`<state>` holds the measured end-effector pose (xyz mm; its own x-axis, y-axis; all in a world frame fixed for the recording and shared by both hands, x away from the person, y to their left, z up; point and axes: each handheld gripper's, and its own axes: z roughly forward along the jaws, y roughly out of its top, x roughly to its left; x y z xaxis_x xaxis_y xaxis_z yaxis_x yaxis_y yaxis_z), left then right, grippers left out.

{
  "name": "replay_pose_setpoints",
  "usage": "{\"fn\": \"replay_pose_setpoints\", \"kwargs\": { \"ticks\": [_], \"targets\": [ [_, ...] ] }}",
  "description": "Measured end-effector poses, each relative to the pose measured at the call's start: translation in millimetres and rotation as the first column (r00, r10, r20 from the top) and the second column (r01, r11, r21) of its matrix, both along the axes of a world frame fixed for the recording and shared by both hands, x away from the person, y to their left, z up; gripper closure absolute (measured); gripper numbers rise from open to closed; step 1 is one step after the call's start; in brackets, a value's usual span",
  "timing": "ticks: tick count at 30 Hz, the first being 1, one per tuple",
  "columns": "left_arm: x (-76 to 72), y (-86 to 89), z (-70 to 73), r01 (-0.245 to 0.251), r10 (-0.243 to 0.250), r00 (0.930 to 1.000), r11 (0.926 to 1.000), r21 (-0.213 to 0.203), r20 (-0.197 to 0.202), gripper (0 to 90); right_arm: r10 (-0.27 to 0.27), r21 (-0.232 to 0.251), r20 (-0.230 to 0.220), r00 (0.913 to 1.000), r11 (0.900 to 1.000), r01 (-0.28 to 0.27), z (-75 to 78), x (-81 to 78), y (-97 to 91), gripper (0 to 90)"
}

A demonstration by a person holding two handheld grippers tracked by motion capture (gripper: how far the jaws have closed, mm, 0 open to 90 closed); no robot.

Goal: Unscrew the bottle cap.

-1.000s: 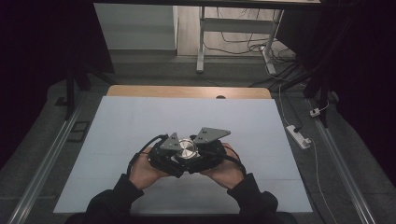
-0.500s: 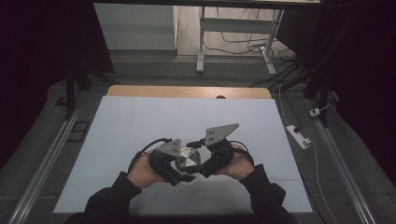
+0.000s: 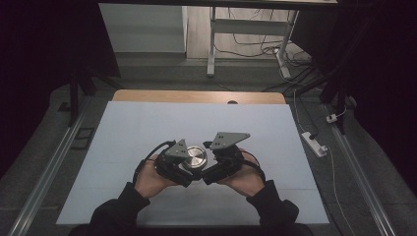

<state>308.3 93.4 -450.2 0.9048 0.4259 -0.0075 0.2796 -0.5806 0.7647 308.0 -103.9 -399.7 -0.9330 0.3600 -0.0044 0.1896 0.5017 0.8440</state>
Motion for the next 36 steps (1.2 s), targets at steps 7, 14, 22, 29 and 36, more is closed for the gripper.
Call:
{"fn": "replay_pose_setpoints", "kwargs": {
  "ticks": [7,14,22,29,36],
  "targets": [
    [-1.4,-1.6,0.4,0.039,-0.039,0.9992,0.9992,0.000,-0.006,15.8,-0.040,-0.025,0.061,0.9974,0.9988,0.041,-8.2,-6.0,11.6,19.8],
    [-3.0,1.0,1.4,0.207,-0.209,0.9774,0.9768,-0.056,-0.032,15.8,0.149,0.004,0.010,0.9888,0.9888,-0.149,-4.2,1.4,-0.6,20.0],
    [-9.1,-5.8,1.2,0.299,-0.301,0.9534,0.9523,-0.059,-0.022,15.8,0.369,0.095,-0.060,0.9274,0.9270,-0.363,-8.1,10.5,-15.9,12.4],
    [-4.4,0.4,5.4,0.093,-0.093,0.9956,0.9947,-0.043,0.002,15.8,0.117,-0.009,0.036,0.9925,0.9931,-0.117,13.7,-4.1,-11.9,7.4],
    [-6.1,-3.4,6.0,0.056,-0.056,0.9984,0.9983,-0.013,0.005,15.8,-0.012,-0.055,0.115,0.9933,0.9983,0.018,3.0,-14.9,9.9,18.6]
  ]
}}
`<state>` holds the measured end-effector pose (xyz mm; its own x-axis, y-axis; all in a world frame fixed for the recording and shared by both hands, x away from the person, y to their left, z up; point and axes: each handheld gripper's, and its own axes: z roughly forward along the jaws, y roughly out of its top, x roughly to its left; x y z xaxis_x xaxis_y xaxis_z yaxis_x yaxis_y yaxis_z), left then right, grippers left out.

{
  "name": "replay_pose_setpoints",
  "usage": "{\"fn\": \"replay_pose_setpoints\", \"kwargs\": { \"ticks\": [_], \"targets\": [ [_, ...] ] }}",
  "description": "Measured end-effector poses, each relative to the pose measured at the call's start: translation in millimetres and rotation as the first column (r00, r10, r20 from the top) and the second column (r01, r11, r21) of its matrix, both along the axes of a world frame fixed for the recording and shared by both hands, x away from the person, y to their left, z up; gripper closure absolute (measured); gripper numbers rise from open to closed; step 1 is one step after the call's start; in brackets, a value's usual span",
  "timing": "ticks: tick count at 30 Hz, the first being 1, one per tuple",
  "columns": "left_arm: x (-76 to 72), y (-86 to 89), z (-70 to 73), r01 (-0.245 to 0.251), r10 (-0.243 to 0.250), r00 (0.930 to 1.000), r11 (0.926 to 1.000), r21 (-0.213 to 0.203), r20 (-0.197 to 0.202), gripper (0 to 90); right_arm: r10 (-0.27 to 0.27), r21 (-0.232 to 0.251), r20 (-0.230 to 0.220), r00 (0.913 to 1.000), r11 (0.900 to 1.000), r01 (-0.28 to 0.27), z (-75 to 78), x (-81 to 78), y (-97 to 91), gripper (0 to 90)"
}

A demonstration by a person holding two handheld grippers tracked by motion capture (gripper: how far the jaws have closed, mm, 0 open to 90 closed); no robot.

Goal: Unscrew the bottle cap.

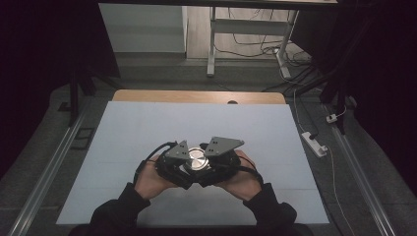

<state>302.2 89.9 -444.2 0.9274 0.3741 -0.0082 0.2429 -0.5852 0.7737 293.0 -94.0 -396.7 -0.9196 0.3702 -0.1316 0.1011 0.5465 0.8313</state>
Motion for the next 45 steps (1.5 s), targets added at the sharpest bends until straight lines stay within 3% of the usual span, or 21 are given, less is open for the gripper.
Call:
{"fn": "replay_pose_setpoints", "kwargs": {
  "ticks": [1,4,9,12,13,15,16,23,25,26,27,28,32,33,34,36,38,40,42,45],
  "targets": [
    [0.0,0.0,0.0,0.000,0.000,1.0000,1.0000,0.000,0.000,15.8,-0.007,-0.004,0.014,0.9999,1.0000,0.007,-1.7,-0.7,1.2,18.9],
    [-0.1,0.0,-0.5,0.027,-0.027,0.9996,0.9996,-0.001,-0.007,15.8,-0.002,-0.004,-0.001,1.0000,1.0000,0.002,-2.0,0.0,1.0,19.6],
    [1.1,2.2,-2.1,0.123,-0.124,0.9916,0.9919,-0.029,-0.034,15.8,0.113,0.015,-0.041,0.9928,0.9936,-0.112,-1.4,5.3,-6.8,20.0],
    [2.1,2.4,-4.2,0.173,-0.175,0.9832,0.9840,-0.043,-0.050,15.8,0.192,0.046,-0.070,0.9790,0.9810,-0.189,-4.0,10.8,-12.8,20.0],
    [2.1,2.4,-4.2,0.173,-0.175,0.9832,0.9840,-0.043,-0.050,15.8,0.210,0.056,-0.079,0.9745,0.9769,-0.206,-5.1,12.1,-14.2,20.1],
    [2.9,2.4,-7.3,0.210,-0.213,0.9752,0.9762,-0.054,-0.060,15.8,0.246,0.066,-0.088,0.9653,0.9683,-0.241,-7.5,14.6,-16.0,20.1],
    [2.9,2.4,-7.3,0.210,-0.213,0.9752,0.9762,-0.054,-0.060,15.8,0.261,0.069,-0.092,0.9610,0.9644,-0.255,-8.4,14.9,-16.8,20.1],
    [1.8,3.1,-8.3,0.283,-0.286,0.9566,0.9576,-0.053,-0.056,15.8,0.341,0.089,-0.092,0.9356,0.9386,-0.333,-11.1,16.6,-19.2,20.1],
    [1.3,3.4,-8.2,0.310,-0.313,0.9485,0.9492,-0.056,-0.051,15.8,0.363,0.094,-0.090,0.9276,0.9303,-0.354,-11.2,16.4,-19.6,20.1],
    [1.3,3.4,-8.2,0.310,-0.313,0.9485,0.9492,-0.056,-0.051,15.8,0.376,0.098,-0.092,0.9221,0.9249,-0.367,-11.2,16.4,-20.0,20.1],
    [0.0,3.2,-7.7,0.340,-0.343,0.9382,0.9385,-0.058,-0.045,15.8,0.392,0.104,-0.093,0.9151,0.9179,-0.383,-11.3,16.3,-20.6,20.1],
    [-0.8,3.1,-7.3,0.350,-0.353,0.9346,0.9349,-0.060,-0.046,15.8,0.411,0.109,-0.091,0.9072,0.9097,-0.401,-11.5,16.3,-21.3,20.1],
    [-1.3,1.2,-7.9,0.352,-0.355,0.9339,0.9340,-0.060,-0.043,15.8,0.446,0.131,-0.097,0.8899,0.8921,-0.432,-12.8,18.3,-23.6,19.9],
    [-1.4,0.7,-8.3,0.337,-0.339,0.9397,0.9400,-0.053,-0.041,15.8,0.438,0.132,-0.109,0.8923,0.8960,-0.424,-13.0,18.8,-24.3,19.0],
    [-1.1,0.2,-8.7,0.313,-0.314,0.9488,0.9489,-0.042,-0.034,15.8,0.411,0.127,-0.127,0.9028,0.9094,-0.396,-12.4,19.0,-23.7,13.2],
    [1.4,0.3,-9.6,0.255,-0.256,0.9660,0.9665,-0.024,-0.036,15.8,0.328,0.096,-0.141,0.9341,0.9436,-0.317,-9.1,19.1,-21.4,5.1],
    [4.5,1.7,-10.3,0.189,-0.190,0.9809,0.9817,-0.022,-0.042,15.8,0.247,0.065,-0.126,0.9608,0.9685,-0.240,-4.8,16.6,-19.5,3.5],
    [6.6,3.1,-10.1,0.127,-0.127,0.9908,0.9917,-0.021,-0.045,15.8,0.154,0.034,-0.083,0.9846,0.9879,-0.151,-2.5,13.8,-15.9,4.6],
    [7.2,3.6,-9.0,0.078,-0.079,0.9963,0.9969,-0.007,-0.034,15.8,0.075,0.018,-0.054,0.9957,0.9971,-0.074,-2.8,10.9,-11.1,6.8],
    [7.3,4.7,-8.0,0.040,-0.041,0.9986,0.9990,-0.018,-0.035,15.8,0.024,0.039,-0.033,0.9992,0.9990,-0.023,-6.0,7.3,-4.3,13.3]
  ]
}}
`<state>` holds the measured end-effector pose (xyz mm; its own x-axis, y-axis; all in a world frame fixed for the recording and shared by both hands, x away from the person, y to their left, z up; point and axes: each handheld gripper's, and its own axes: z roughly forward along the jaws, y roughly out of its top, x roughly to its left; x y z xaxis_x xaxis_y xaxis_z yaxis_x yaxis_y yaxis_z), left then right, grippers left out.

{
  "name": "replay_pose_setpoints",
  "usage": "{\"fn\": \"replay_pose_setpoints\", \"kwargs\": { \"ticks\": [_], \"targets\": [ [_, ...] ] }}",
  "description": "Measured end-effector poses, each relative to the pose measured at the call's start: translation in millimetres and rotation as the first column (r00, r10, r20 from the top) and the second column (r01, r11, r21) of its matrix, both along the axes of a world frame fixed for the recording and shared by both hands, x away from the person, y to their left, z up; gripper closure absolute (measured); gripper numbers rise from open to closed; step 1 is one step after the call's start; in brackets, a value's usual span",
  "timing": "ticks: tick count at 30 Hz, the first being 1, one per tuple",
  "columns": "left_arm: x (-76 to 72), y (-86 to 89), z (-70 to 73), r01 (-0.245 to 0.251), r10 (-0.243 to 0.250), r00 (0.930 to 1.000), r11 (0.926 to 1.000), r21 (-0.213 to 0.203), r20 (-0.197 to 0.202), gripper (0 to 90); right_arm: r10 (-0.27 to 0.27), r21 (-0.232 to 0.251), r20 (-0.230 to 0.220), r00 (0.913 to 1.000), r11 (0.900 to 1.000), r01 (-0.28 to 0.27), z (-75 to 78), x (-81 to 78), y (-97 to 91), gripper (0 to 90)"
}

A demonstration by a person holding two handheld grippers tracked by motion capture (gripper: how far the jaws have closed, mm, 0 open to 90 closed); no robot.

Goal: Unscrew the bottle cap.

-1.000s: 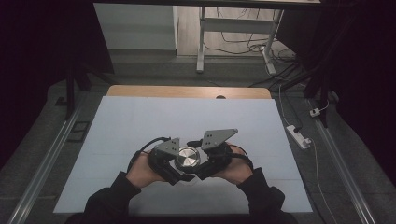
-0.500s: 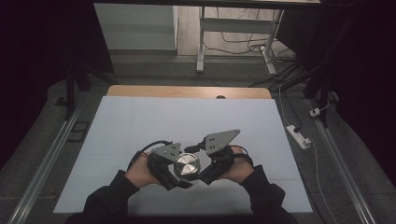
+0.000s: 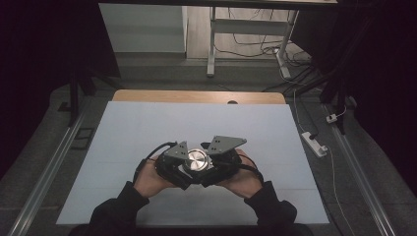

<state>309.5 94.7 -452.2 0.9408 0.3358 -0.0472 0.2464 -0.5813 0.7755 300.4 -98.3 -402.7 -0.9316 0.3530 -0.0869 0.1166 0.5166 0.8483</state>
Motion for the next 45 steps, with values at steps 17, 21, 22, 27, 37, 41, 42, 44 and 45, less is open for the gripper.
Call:
{"fn": "replay_pose_setpoints", "kwargs": {
  "ticks": [17,21,22,27,37,41,42,44,45],
  "targets": [
    [-12.1,-4.7,5.4,0.292,-0.292,0.9564,0.9548,-0.056,0.004,15.8,0.380,0.066,-0.090,0.9204,0.9244,-0.376,1.1,6.6,-18.1,19.5],
    [-8.8,-4.2,5.7,0.197,-0.197,0.9804,0.9801,-0.026,0.007,15.8,0.288,0.048,-0.106,0.9517,0.9575,-0.284,8.2,6.7,-20.8,7.4],
    [-7.3,-2.8,5.6,0.167,-0.167,0.9860,0.9857,-0.025,0.003,15.8,0.256,0.048,-0.100,0.9614,0.9663,-0.253,11.5,5.7,-21.5,6.7],
    [-4.0,0.4,6.7,0.045,-0.045,0.9990,0.9987,-0.022,0.008,15.8,0.081,-0.014,-0.025,0.9964,0.9966,-0.081,14.9,-3.8,-9.7,7.6],
    [-7.4,-1.8,9.9,0.027,-0.027,0.9994,0.9996,0.002,0.022,15.8,-0.004,-0.001,-0.008,1.0000,1.0000,0.004,4.0,-6.7,3.2,19.7],
    [-7.1,-0.8,7.6,0.120,-0.120,0.9928,0.9927,-0.012,0.005,15.8,0.083,-0.014,-0.031,0.9961,0.9964,-0.083,5.1,-4.0,-0.7,19.9],
    [-7.6,-0.8,7.0,0.145,-0.145,0.9894,0.9893,-0.018,-0.001,15.8,0.113,-0.009,-0.051,0.9923,0.9935,-0.113,5.0,-2.5,-2.5,19.9],
    [-7.4,-0.6,6.0,0.194,-0.194,0.9809,0.9805,-0.033,-0.007,15.8,0.177,0.018,-0.080,0.9810,0.9843,-0.176,3.7,0.9,-6.5,19.9],
    [-7.5,-0.3,5.6,0.212,-0.212,0.9772,0.9766,-0.037,-0.008,15.8,0.205,0.027,-0.089,0.9748,0.9788,-0.203,3.1,2.4,-8.1,19.9]
  ]
}}
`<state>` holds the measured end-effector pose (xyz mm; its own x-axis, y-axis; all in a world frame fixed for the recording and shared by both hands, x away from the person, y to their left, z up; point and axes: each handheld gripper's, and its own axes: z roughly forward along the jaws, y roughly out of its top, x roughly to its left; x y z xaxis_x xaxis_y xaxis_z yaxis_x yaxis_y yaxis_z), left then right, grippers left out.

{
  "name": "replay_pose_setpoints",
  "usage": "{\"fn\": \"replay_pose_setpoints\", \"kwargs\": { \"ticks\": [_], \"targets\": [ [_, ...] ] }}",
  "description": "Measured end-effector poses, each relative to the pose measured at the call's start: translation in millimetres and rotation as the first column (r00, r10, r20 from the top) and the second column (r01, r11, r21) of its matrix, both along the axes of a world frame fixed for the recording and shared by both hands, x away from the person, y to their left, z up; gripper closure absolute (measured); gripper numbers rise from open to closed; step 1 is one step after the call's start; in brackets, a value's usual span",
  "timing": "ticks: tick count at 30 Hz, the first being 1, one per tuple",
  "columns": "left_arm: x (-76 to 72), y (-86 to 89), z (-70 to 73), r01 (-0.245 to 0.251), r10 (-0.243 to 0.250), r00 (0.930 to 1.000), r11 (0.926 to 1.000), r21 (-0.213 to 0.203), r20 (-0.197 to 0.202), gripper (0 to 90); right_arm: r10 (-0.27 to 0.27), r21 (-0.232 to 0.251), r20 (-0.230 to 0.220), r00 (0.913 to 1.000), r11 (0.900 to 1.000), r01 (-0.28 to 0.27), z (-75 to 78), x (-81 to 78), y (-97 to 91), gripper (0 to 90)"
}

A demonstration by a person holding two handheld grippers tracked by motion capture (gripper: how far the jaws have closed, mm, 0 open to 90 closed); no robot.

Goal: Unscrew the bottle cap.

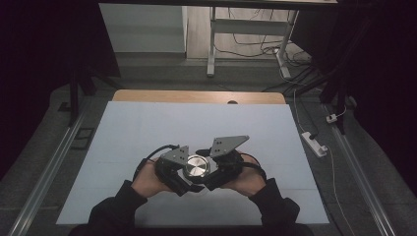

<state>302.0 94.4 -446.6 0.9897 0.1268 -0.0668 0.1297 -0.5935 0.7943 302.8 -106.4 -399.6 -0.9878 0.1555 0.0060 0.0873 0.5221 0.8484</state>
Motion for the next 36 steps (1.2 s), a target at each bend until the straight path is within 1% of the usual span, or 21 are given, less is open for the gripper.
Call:
{"fn": "replay_pose_setpoints", "kwargs": {
  "ticks": [2,6,9,11,13,14,15,17,23,25,26,27,29,30,32,33,34,35,36],
  "targets": [
    [0.2,0.3,-0.8,0.019,-0.019,0.9998,0.9998,-0.004,-0.002,15.8,0.037,0.011,-0.013,0.9992,0.9993,-0.037,-1.4,1.6,-2.0,20.0],
    [0.0,0.7,-1.8,0.045,-0.045,0.9990,0.9990,0.000,-0.001,15.8,0.077,0.016,-0.006,0.9970,0.9969,-0.077,-2.5,1.4,-2.2,20.0],
    [-0.3,1.2,-1.6,0.058,-0.058,0.9983,0.9983,0.002,-0.002,15.8,0.093,0.014,0.008,0.9957,0.9956,-0.093,-2.1,0.1,-2.1,20.0],
    [-0.5,1.8,-1.4,0.073,-0.073,0.9973,0.9973,-0.005,-0.003,15.8,0.103,0.016,0.013,0.9946,0.9946,-0.103,-1.1,-1.2,-2.2,20.0],
    [-0.7,2.1,-1.6,0.080,-0.080,0.9968,0.9967,0.010,0.005,15.8,0.109,0.033,0.017,0.9939,0.9935,-0.109,1.1,-1.9,-3.5,20.0],
    [-0.9,1.9,-2.3,0.082,-0.082,0.9966,0.9965,0.015,0.008,15.8,0.117,0.047,0.012,0.9931,0.9920,-0.117,2.5,-1.8,-4.7,20.0],
    [-0.9,1.6,-2.9,0.080,-0.080,0.9967,0.9966,0.018,0.009,15.8,0.118,0.055,0.010,0.9930,0.9914,-0.118,4.0,-1.6,-5.9,20.0],
    [-0.5,1.4,-3.4,0.079,-0.079,0.9968,0.9967,0.020,0.010,15.8,0.105,0.049,0.020,0.9943,0.9932,-0.106,5.4,-1.3,-7.5,20.0],
    [3.7,4.1,-4.6,0.020,-0.021,0.9997,0.9997,0.017,0.015,15.8,0.086,0.049,0.019,0.9961,0.9950,-0.087,2.6,2.1,-10.3,19.9],
    [5.6,6.6,-4.5,-0.002,0.002,0.9999,0.9999,0.011,0.014,15.8,0.073,0.044,0.027,0.9970,0.9963,-0.074,2.3,3.3,-11.8,19.9],
    [5.6,6.6,-4.5,-0.002,0.002,0.9999,0.9999,0.011,0.014,15.8,0.070,0.047,0.024,0.9973,0.9964,-0.071,2.1,3.7,-12.6,20.0],
    [6.7,9.3,-4.1,-0.025,0.025,0.9996,0.9997,0.007,0.014,15.8,0.065,0.048,0.024,0.9976,0.9967,-0.066,2.2,4.0,-13.6,20.0],
    [7.2,10.6,-3.8,-0.034,0.034,0.9993,0.9994,0.007,0.017,15.8,0.057,0.046,0.028,0.9980,0.9973,-0.058,2.4,4.4,-14.8,20.0],
    [8.1,12.9,-3.3,-0.053,0.053,0.9985,0.9986,0.007,0.016,15.8,0.051,0.046,0.028,0.9983,0.9975,-0.053,2.6,4.3,-15.5,20.0],
    [8.8,14.9,-2.8,-0.068,0.068,0.9975,0.9977,0.008,0.021,15.8,0.044,0.052,0.033,0.9985,0.9976,-0.046,3.0,4.3,-16.7,20.0],
    [8.8,14.9,-2.8,-0.068,0.068,0.9975,0.9977,0.008,0.021,15.8,0.042,0.053,0.032,0.9986,0.9976,-0.044,3.3,4.3,-17.4,20.0],
    [9.7,16.1,-2.3,-0.084,0.083,0.9961,0.9963,0.018,0.030,15.8,0.039,0.057,0.032,0.9987,0.9976,-0.041,3.4,4.2,-17.8,20.0],
    [9.7,16.1,-2.3,-0.084,0.083,0.9961,0.9963,0.018,0.030,15.8,0.034,0.057,0.035,0.9988,0.9977,-0.036,3.7,4.0,-18.2,20.0],
    [10.8,17.5,-2.9,-0.100,0.099,0.9947,0.9949,0.015,0.028,15.8,0.029,0.056,0.035,0.9990,0.9980,-0.031,4.0,3.7,-18.7,19.9]
  ]
}}
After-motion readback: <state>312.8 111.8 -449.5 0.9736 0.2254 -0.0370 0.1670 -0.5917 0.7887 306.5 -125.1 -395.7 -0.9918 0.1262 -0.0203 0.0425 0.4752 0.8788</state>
